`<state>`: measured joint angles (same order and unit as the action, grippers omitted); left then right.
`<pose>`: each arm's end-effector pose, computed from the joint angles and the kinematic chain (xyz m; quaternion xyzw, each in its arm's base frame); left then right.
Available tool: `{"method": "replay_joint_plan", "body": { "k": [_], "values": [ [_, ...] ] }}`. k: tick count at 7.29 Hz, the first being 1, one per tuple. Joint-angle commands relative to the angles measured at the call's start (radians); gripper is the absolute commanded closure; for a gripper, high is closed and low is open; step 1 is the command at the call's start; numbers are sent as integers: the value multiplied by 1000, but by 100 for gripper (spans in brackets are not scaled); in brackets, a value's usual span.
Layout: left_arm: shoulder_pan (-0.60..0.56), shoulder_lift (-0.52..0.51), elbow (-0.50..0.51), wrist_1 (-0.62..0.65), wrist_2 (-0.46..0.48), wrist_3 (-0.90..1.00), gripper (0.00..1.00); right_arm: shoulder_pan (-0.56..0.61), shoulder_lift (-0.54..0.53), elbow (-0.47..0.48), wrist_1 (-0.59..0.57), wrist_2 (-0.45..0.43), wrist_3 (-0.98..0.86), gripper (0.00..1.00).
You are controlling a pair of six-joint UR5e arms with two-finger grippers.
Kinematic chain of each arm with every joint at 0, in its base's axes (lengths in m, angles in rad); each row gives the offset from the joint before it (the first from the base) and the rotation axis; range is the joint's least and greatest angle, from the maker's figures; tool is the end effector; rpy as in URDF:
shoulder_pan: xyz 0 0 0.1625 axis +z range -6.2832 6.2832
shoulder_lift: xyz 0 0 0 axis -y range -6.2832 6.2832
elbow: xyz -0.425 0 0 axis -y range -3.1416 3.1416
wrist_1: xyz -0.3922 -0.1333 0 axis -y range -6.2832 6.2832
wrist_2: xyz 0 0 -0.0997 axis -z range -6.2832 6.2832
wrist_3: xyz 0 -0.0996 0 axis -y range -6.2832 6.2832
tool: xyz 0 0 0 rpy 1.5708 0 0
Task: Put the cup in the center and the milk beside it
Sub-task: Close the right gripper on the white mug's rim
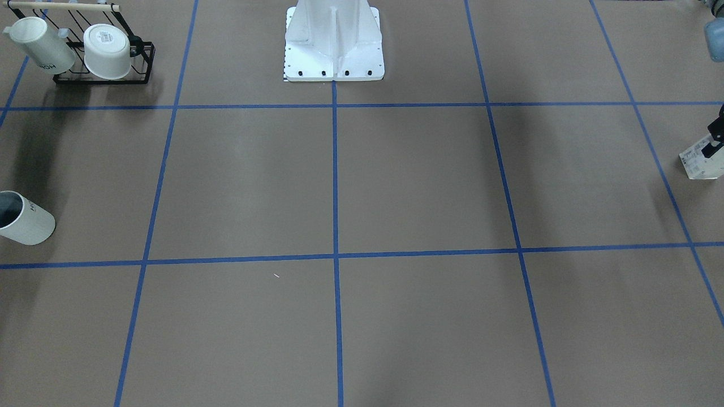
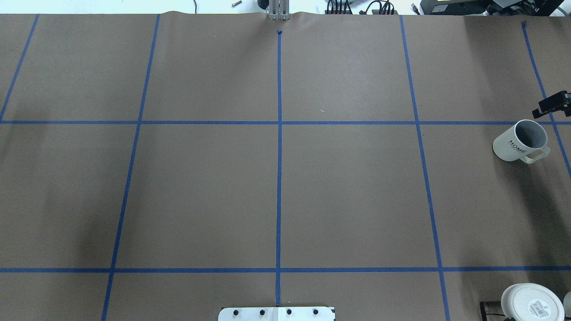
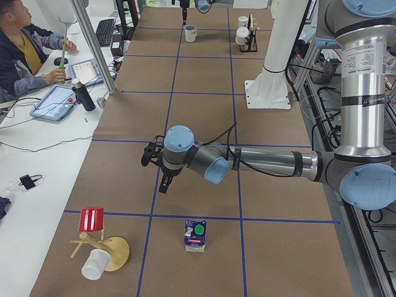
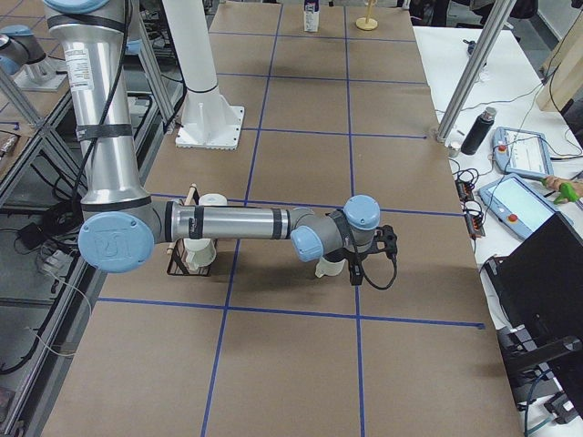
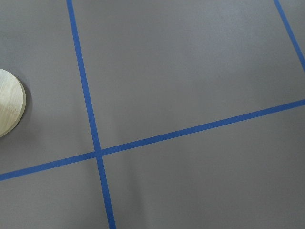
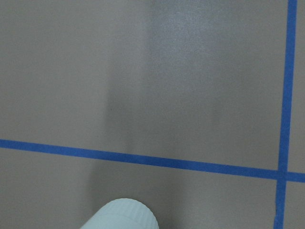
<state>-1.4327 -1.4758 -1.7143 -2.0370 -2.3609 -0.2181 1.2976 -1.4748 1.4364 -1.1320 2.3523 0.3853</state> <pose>0.0031 -0.4768 0.5785 0.1653 0.4079 0.0622 0.8958 -0.0881 -0.5486 0.6268 0.0533 -0.4127 -0.0249 0.9090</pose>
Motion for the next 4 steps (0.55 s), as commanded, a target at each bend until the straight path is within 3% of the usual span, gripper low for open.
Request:
{"method": "replay_joint_plan", "body": {
  "k": [1,4],
  "values": [
    [0,0,2,0,0,-1,2,-23,-34,13,9,7,4,0],
    [2,-1,4,1,0,-3,2,-33,-65,44,6,15,4,0]
  ]
}}
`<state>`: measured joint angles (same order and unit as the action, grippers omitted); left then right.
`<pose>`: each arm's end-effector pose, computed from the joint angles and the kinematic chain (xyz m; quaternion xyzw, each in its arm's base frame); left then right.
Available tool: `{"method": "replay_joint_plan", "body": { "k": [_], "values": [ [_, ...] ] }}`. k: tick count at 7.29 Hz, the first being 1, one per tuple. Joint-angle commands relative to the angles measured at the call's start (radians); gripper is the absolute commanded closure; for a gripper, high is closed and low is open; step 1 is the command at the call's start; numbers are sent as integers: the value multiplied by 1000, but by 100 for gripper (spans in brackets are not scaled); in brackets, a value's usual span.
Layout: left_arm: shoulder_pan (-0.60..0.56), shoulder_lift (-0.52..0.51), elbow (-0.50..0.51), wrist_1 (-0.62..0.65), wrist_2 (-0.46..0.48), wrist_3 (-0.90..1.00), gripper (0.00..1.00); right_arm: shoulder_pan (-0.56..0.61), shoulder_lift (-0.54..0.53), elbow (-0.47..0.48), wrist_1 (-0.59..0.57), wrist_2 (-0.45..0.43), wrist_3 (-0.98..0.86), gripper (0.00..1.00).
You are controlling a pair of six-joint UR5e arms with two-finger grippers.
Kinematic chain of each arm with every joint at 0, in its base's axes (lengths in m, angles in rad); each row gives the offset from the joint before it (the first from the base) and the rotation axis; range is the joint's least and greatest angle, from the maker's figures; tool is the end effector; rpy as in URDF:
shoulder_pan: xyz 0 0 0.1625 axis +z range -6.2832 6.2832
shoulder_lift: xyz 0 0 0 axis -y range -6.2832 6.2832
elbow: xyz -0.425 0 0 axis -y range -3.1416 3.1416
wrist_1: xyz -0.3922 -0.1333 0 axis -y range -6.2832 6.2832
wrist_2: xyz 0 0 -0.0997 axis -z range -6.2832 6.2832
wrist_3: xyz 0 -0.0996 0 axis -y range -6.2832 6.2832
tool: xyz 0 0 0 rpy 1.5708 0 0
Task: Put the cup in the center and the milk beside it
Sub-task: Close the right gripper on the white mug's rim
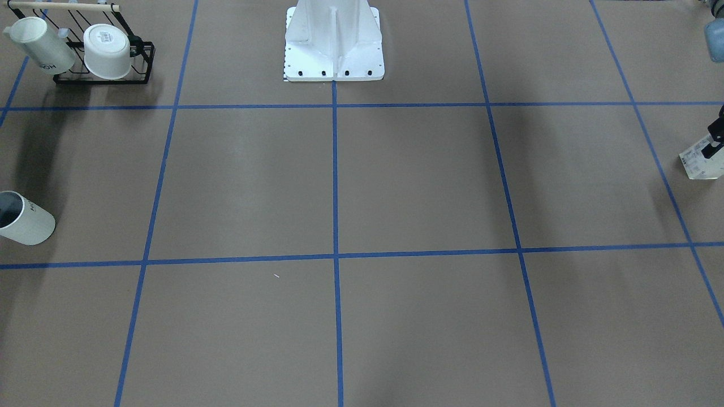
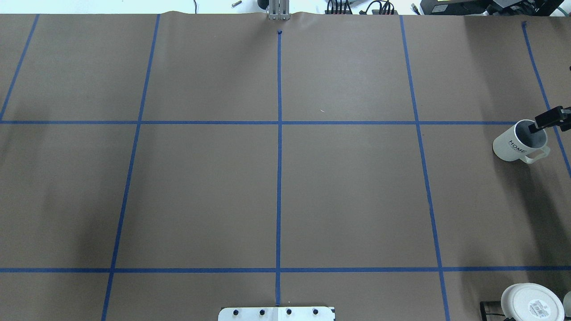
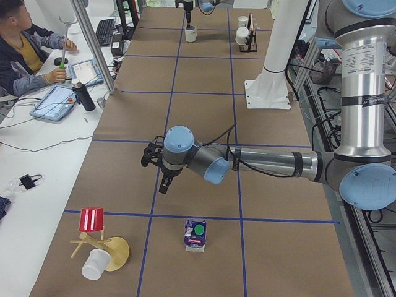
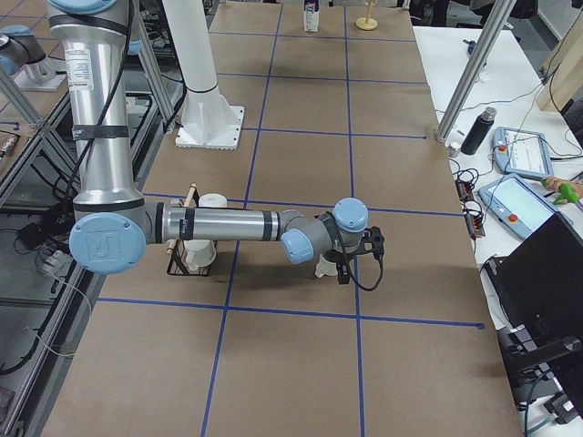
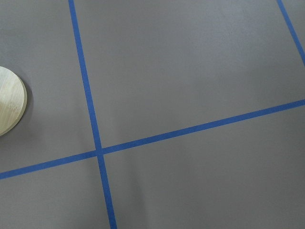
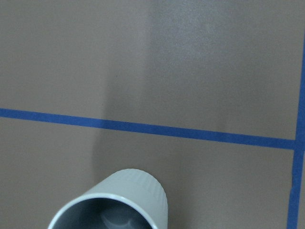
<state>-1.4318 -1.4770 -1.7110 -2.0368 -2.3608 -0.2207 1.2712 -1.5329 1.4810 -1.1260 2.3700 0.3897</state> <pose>0.0036 -0.4773 0.5797 0.1635 0.4081 0.0610 0.8961 -0.0962 -0.5213 0.6335 0.0403 -0.4199 -0.0352 0.9060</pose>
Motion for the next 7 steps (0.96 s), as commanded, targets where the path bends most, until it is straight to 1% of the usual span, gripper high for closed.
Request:
{"method": "replay_joint_plan", "body": {
  "k": [1,2,3,5,6,7],
  "values": [
    [1,0,1,0,0,0,2,-35,-3,-11,0,-11,3,9],
    [1,0,1,1,0,0,2,-50,-1,-13,0,-24,6,27],
    [1,0,1,1,0,0,2,-55,0,-14,2,-28,11,99],
    [1,0,1,0,-2,0,2,-56,11,-18,-9,-14,2,100],
    [1,0,2,1,0,0,2,-55,20,1,-11,-11,12,100],
    [1,0,1,0,-2,0,2,-53,48,49,-43,-8,52,100]
  ]
}}
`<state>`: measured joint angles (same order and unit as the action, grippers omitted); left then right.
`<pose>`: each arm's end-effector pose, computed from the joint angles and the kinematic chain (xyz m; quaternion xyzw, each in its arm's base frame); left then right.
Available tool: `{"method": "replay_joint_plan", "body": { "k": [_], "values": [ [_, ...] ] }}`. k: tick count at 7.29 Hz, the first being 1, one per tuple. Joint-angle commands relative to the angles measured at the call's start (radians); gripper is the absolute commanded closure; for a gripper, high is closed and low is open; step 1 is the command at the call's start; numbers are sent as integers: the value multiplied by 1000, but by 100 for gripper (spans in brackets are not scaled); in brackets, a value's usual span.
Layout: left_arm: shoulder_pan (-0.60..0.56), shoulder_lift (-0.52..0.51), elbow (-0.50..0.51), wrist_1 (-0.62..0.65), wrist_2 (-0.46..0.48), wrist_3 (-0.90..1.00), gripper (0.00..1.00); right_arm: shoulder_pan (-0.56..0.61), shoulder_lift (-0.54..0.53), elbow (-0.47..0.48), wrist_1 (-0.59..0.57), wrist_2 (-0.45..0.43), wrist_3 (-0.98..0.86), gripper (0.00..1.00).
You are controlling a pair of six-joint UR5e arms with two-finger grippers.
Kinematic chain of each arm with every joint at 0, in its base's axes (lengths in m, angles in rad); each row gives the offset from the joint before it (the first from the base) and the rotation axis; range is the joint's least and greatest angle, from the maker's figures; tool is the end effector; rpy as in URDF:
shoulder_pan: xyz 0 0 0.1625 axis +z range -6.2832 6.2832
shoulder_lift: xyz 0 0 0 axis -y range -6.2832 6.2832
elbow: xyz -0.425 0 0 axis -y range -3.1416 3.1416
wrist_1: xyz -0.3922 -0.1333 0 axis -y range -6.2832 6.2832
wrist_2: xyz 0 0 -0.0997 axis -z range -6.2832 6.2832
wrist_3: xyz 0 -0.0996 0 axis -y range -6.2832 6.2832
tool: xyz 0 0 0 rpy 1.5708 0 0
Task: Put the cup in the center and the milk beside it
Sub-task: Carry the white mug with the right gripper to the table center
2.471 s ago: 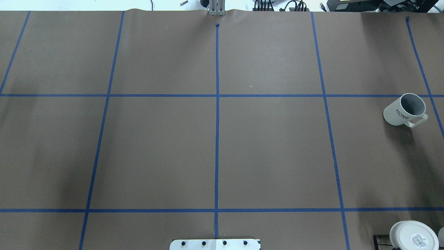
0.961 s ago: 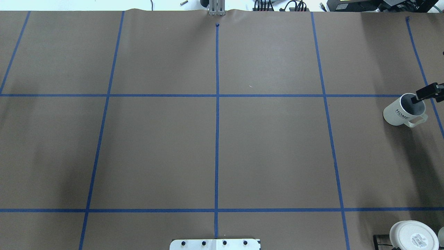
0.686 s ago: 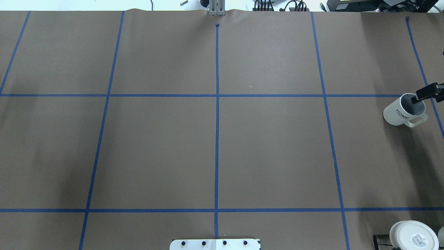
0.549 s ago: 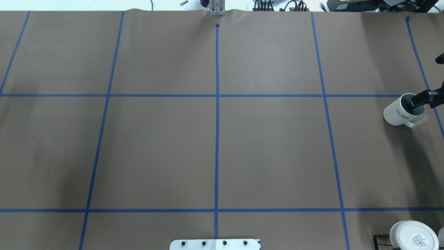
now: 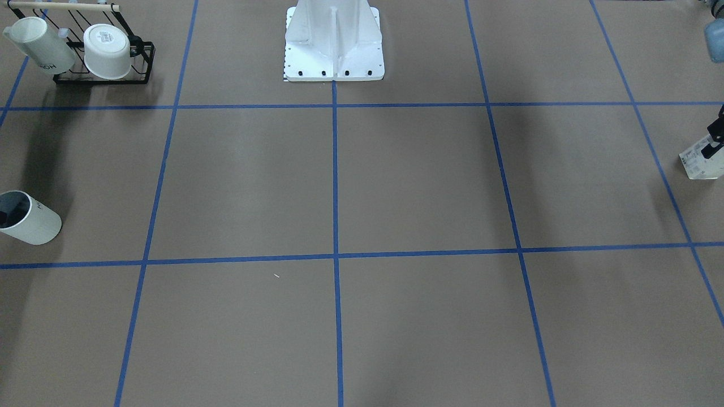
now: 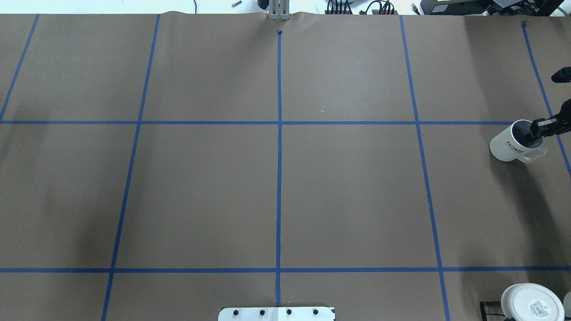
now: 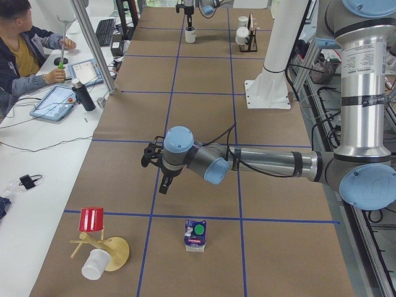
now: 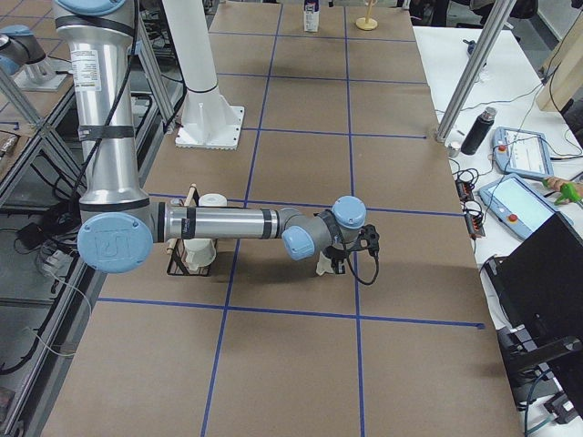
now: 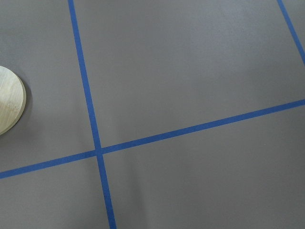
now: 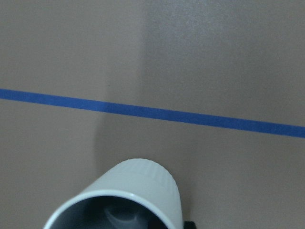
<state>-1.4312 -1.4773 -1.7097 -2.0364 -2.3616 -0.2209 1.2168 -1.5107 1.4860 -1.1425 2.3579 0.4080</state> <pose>0.0040 -0.4774 0.5802 0.1626 0.4084 0.0610 0.8961 -0.1273 -0.5254 0.6219 0.0321 -0.4176 -0.0524 0.9066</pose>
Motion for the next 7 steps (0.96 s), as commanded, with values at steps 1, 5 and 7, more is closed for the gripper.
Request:
{"method": "replay_joint_plan", "body": {
  "k": [1,5,7],
  "values": [
    [0,0,-1,-1,-1,-8,2,-19,94,113,-125,1,154,100],
    [2,0,-2,-1,-1,-29,2,-343,518,128,-332,-206,717,100],
    [2,-1,21,-1,-94,-35,2,-433,794,-116,-338,-268,868,100]
  ]
}}
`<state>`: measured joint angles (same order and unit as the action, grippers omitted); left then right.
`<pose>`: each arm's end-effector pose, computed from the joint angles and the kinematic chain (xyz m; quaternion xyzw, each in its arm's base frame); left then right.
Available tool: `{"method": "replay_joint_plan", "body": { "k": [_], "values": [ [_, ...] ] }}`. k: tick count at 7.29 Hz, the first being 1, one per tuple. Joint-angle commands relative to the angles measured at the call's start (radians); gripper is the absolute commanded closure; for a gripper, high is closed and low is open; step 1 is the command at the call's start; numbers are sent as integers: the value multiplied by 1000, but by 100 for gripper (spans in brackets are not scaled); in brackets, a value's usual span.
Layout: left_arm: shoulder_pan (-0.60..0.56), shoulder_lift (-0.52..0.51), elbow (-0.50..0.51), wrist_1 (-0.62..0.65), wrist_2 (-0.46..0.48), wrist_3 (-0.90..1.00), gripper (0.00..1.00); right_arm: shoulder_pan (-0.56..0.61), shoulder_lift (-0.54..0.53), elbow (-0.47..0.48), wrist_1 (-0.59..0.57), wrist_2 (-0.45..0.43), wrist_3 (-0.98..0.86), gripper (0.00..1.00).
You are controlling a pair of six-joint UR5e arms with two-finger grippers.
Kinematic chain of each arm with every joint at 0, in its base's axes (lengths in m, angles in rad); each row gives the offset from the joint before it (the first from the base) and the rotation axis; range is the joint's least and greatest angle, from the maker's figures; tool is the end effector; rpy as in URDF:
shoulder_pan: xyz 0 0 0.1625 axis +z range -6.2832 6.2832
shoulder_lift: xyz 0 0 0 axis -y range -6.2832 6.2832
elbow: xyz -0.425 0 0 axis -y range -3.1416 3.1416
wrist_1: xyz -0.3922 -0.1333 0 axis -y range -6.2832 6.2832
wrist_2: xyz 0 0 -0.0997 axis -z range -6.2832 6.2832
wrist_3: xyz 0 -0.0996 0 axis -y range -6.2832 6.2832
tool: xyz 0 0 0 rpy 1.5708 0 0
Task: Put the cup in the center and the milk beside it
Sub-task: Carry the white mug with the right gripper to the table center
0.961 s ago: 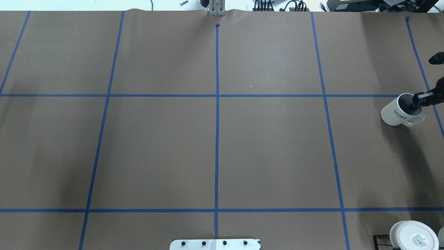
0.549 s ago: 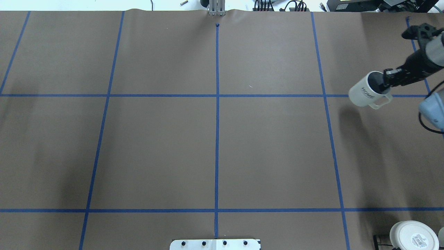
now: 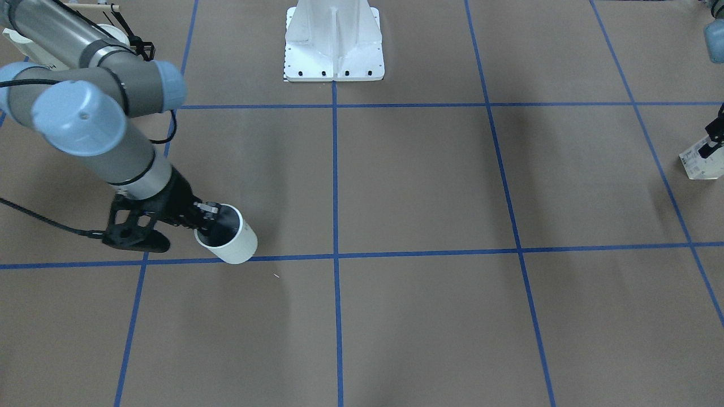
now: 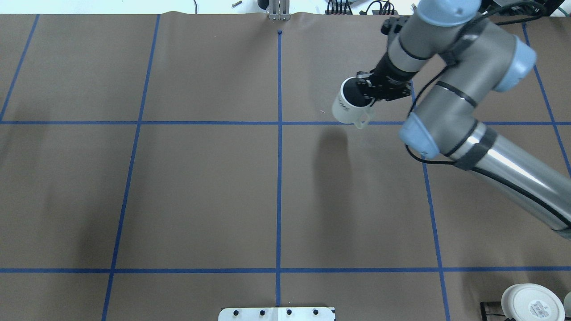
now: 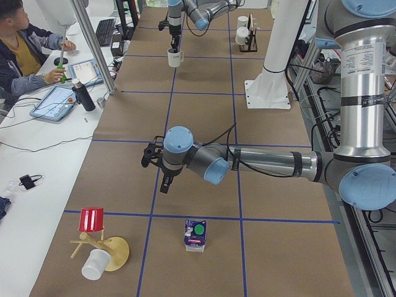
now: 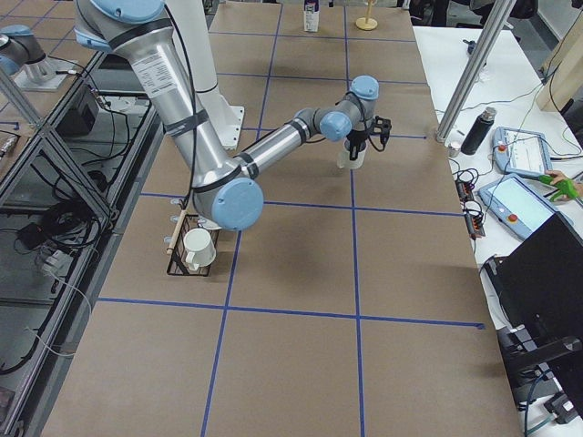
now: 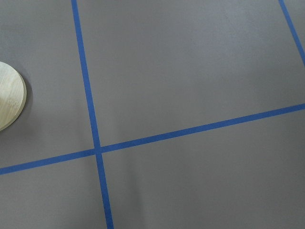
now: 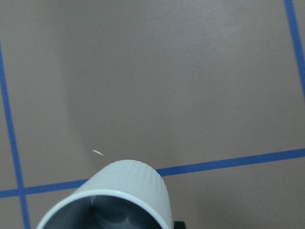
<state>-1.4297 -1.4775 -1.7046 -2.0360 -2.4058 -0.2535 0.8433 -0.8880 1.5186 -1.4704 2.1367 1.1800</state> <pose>0.0075 -0.4756 0.5800 0.1473 0.4298 0.0516 0.8893 -0.4160 -0.5873 0.2570 -0.0141 -0.4308 0.1039 0.8963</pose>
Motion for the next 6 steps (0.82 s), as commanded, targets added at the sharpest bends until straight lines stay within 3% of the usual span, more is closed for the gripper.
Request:
{"method": "replay_joint_plan", "body": {
  "k": [1,2,4,5,6],
  "values": [
    [0,0,17,-1,-49,-3,2,-79,257,-272,40,-87,99,100],
    [0,0,17,-1,-42,-3,2,-84,315,-363,88,-89,119,100],
    [0,-1,28,-1,-41,0,2,-113,320,-379,90,-90,118,100],
    [0,-1,31,-1,-41,-1,2,-119,322,-388,91,-89,112,72],
    [0,0,33,-3,-41,-1,2,-122,322,-388,90,-89,109,11]
  ]
}}
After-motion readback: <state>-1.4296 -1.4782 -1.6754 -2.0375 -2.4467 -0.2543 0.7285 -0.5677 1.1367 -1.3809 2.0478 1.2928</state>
